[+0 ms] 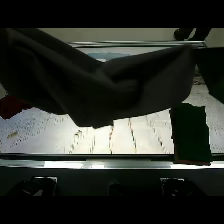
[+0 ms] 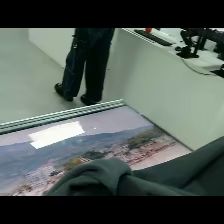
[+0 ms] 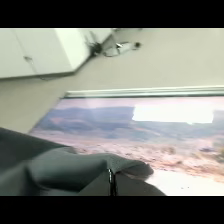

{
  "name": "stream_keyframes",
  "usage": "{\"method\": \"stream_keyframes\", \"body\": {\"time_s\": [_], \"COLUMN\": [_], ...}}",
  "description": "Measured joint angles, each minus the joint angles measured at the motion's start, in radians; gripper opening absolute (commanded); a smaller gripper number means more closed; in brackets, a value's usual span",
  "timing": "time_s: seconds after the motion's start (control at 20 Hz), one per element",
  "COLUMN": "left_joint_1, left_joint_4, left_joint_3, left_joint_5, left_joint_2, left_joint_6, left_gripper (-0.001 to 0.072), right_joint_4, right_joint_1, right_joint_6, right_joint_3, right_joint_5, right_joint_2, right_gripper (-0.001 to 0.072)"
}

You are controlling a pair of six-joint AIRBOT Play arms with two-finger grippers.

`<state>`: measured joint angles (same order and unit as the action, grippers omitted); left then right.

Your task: Fold the shirts.

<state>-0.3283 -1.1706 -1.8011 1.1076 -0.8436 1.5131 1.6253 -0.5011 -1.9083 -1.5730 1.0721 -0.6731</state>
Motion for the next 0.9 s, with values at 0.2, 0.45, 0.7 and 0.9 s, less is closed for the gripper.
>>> {"method": "stream_keyframes", "body": {"time_s": [0.2,0.45,0.7,0.9], "left_joint_1": [-0.002,-0.003,-0.003,-0.003], "left_joint_4": [-0.239,-0.352,-0.380,-0.354], "left_joint_3": [-0.005,0.098,0.104,0.090], "left_joint_5": [0.140,0.098,-0.113,-0.128], "left_joint_2": [-0.014,-0.135,-0.442,-0.696], "left_joint_6": [0.058,0.064,0.039,0.039], "left_gripper": [0.0034,0.0034,0.0036,0.0542], "right_joint_4": [0.149,0.172,0.171,0.069], "right_joint_1": [0.000,0.000,0.000,0.056], "right_joint_6": [-0.039,-0.109,-0.181,-0.267], "right_joint_3": [-0.023,0.060,0.144,0.161], "right_joint_5": [0.243,0.407,0.315,0.143], "right_joint_2": [-0.023,-0.156,-0.403,-0.644], "right_gripper": [0.0039,0.0041,0.0041,0.0040]}}
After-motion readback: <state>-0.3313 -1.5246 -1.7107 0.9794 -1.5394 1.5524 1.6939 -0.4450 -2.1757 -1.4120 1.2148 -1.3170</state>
